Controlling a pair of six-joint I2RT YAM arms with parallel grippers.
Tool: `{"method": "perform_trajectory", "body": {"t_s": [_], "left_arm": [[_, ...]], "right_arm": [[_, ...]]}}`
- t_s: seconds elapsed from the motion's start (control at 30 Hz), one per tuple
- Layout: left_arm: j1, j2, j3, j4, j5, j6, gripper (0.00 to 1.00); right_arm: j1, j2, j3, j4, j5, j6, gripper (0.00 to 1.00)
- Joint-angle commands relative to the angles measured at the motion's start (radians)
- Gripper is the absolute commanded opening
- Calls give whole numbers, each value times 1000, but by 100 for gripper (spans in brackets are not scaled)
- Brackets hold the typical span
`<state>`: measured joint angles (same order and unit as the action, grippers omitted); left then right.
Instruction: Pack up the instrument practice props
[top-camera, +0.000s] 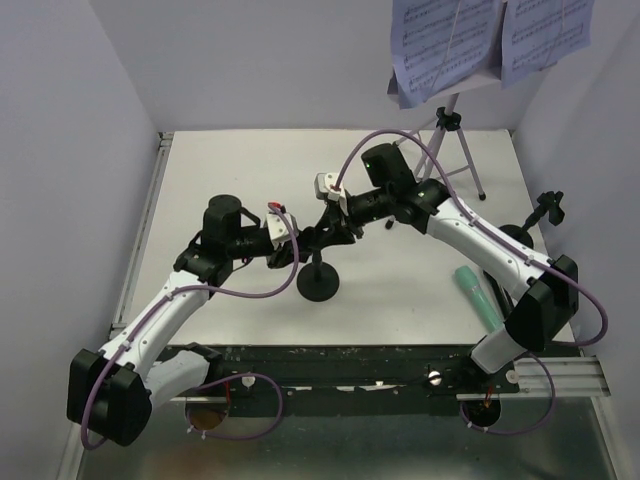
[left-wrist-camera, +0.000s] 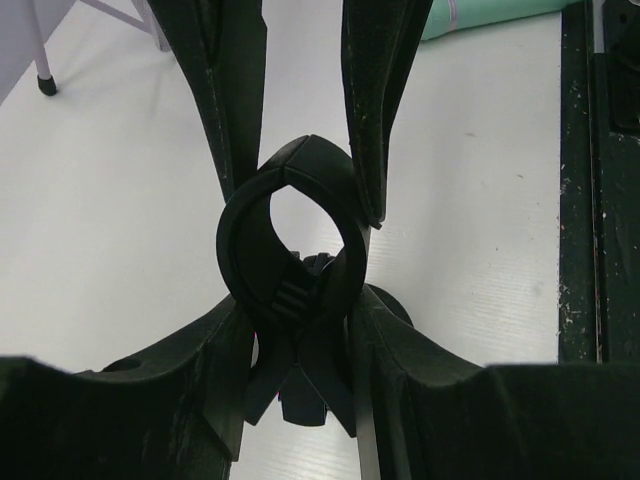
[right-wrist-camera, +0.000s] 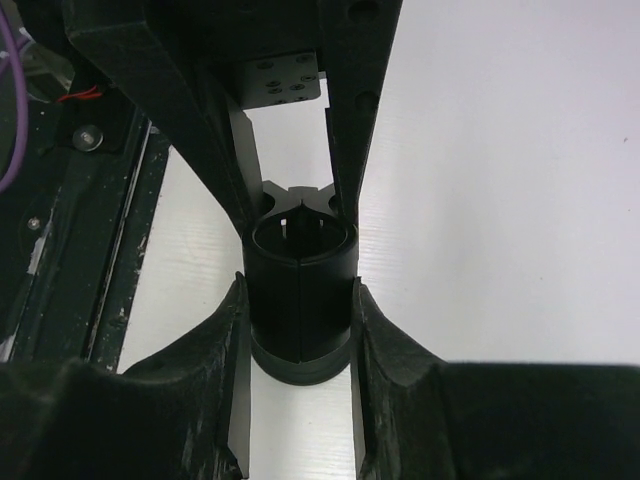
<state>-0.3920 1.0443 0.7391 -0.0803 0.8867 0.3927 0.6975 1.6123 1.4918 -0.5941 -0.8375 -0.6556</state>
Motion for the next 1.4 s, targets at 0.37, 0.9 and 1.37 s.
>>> {"method": "perform_trajectory", "body": {"t_s": [0.37,0.9,1.37], "left_arm": [[-31,-32,83,-193,-48,15,99],[-16,-253,62,-383,-247,-52,99],[-10,-250,69,-394,-273,-5,99]], "right_arm": [[17,24,-35,-64,72,-110,66],[33,47,96,-174,17,-194,78],[63,153,211,-148,-25,-58,47]]}}
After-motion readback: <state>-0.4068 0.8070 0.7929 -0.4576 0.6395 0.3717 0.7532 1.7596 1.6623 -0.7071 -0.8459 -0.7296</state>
